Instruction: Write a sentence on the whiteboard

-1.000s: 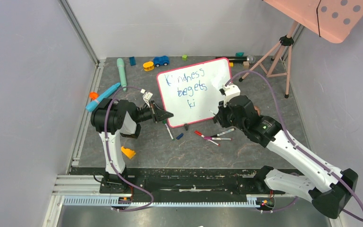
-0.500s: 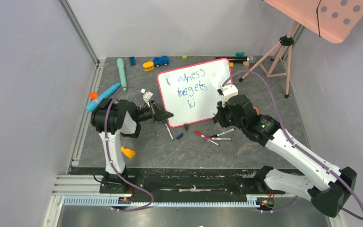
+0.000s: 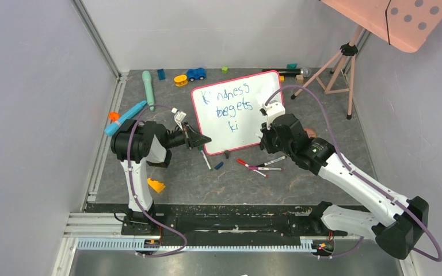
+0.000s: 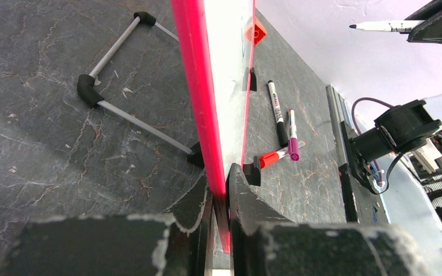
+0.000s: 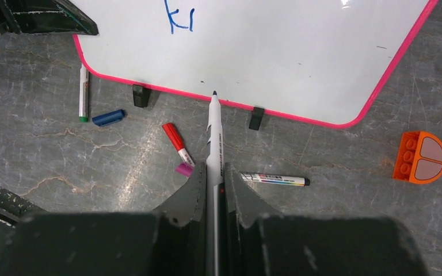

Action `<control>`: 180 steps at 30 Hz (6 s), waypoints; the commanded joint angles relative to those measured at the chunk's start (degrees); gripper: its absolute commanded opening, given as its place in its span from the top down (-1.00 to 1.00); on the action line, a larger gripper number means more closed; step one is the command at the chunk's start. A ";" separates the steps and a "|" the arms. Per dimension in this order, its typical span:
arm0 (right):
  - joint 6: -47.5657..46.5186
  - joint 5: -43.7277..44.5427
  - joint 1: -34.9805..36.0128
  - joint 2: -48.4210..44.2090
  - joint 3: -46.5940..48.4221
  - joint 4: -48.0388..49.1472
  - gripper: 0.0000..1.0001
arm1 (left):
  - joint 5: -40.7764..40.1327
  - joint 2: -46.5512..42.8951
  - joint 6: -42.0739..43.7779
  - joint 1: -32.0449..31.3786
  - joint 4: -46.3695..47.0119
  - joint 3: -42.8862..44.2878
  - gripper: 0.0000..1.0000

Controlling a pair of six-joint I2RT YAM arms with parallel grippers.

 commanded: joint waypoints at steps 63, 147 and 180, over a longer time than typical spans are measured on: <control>-5.50 3.71 -0.29 22.38 5.18 16.99 1.00 | -6.40 3.29 7.91 1.29 1.53 -0.07 0.94; -5.45 1.35 -2.13 18.28 9.92 13.55 1.00 | -6.55 3.27 8.08 1.24 1.53 -0.19 0.93; -5.75 1.89 -4.23 22.54 7.84 12.18 1.00 | -6.39 3.27 8.00 1.22 1.53 -0.08 0.93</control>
